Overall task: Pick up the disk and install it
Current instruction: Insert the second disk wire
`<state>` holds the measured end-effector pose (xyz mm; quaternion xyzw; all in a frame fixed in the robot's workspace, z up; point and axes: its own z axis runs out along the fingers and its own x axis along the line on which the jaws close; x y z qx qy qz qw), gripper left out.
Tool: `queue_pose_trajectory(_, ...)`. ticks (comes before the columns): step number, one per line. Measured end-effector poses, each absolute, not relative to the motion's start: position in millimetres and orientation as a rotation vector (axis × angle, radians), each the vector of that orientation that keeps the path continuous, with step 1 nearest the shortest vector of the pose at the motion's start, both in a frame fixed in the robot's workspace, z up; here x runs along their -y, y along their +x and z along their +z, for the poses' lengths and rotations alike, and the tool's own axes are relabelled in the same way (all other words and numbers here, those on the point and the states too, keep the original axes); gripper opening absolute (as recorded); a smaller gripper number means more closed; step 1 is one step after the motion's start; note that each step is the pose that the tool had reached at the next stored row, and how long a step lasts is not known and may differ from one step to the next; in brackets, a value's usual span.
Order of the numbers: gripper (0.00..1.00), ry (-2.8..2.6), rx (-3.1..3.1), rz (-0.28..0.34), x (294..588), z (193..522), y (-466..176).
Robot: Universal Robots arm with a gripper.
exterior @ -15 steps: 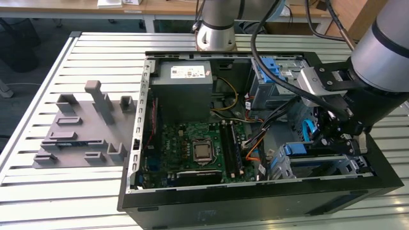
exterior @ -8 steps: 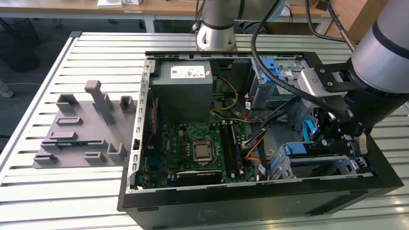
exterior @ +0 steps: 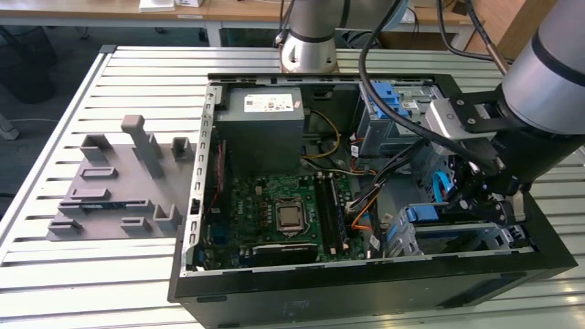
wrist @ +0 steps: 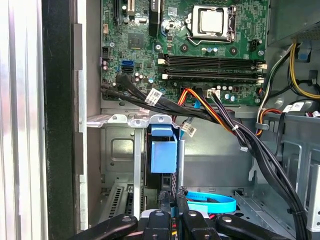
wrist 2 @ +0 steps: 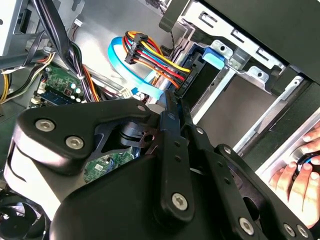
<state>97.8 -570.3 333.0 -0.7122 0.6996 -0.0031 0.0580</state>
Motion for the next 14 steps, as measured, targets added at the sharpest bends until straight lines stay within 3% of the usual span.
queue_pose_trajectory(14, 0.16, -2.157, -2.119, -0.007, 570.3, 330.5, 98.1)
